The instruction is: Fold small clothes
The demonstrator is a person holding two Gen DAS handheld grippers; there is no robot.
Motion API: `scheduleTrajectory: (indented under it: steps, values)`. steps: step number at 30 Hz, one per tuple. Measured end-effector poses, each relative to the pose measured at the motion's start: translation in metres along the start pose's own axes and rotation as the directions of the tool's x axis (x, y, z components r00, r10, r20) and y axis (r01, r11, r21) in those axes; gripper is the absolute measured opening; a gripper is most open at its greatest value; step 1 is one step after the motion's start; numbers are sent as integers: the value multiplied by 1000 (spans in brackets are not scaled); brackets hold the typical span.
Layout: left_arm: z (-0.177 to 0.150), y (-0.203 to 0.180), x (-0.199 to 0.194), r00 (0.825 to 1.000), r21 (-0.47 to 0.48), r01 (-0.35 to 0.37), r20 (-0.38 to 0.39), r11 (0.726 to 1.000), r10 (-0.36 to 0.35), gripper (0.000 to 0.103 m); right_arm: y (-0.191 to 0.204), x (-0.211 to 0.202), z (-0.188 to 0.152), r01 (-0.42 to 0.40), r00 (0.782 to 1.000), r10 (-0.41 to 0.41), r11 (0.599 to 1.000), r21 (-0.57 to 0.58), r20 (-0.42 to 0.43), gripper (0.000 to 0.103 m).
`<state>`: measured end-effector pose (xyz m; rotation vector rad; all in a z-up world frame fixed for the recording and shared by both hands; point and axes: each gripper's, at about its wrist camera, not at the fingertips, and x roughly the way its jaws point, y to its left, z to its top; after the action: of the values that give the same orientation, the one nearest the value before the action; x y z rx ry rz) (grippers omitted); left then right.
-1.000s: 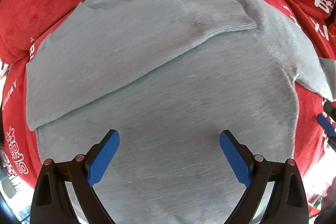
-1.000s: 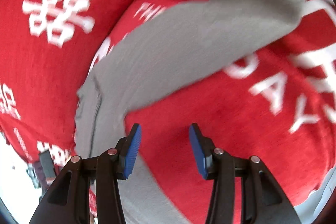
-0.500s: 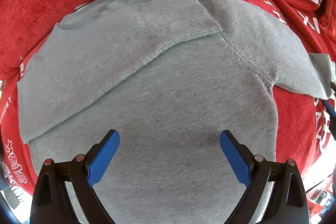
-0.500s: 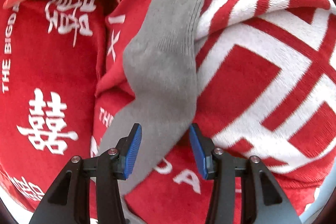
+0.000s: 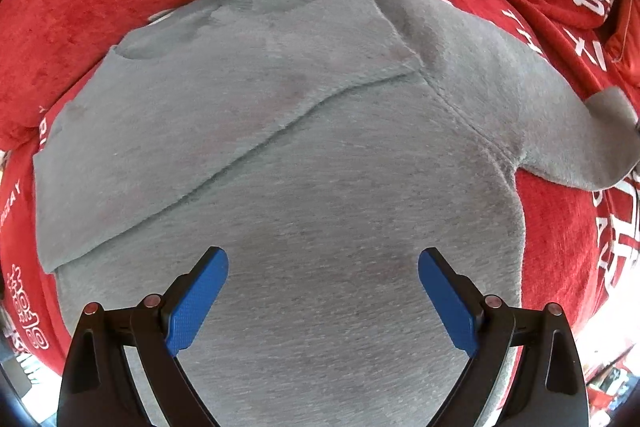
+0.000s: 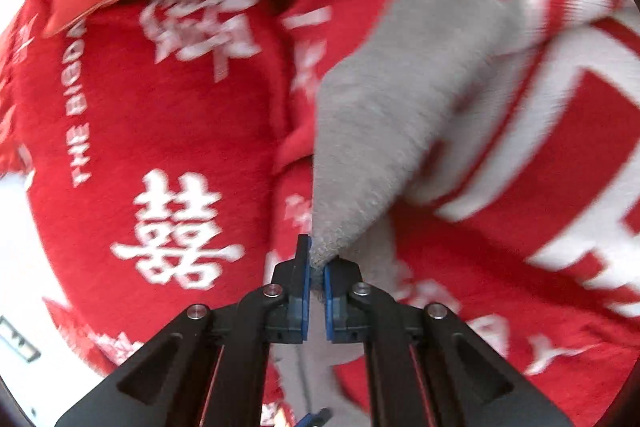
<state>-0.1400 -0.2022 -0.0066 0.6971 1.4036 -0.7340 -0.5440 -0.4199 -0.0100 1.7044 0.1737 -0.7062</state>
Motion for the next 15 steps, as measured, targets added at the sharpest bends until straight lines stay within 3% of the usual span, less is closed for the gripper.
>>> scheduleTrajectory:
  steps: [5,9,13,15]
  values:
    - [-2,23,-14,999,-42,5,42,999,-3,97,62,38,-26,-113,989,100,987,-117,-109,6]
    - [-1,47,-22,997,-92,-1,81,996,9,97,118,79,-63,-158,969,93,944,-288,-228,6]
    - [1,81,-23,995,-165,-3,101,986,20,97,170,132,-129,-202,929,2,840,-503,-371,6]
    - [-2,98,-25,994,-200,-7,108,980,29,97,188,168,-178,-211,894,-109,754,-622,-435,6]
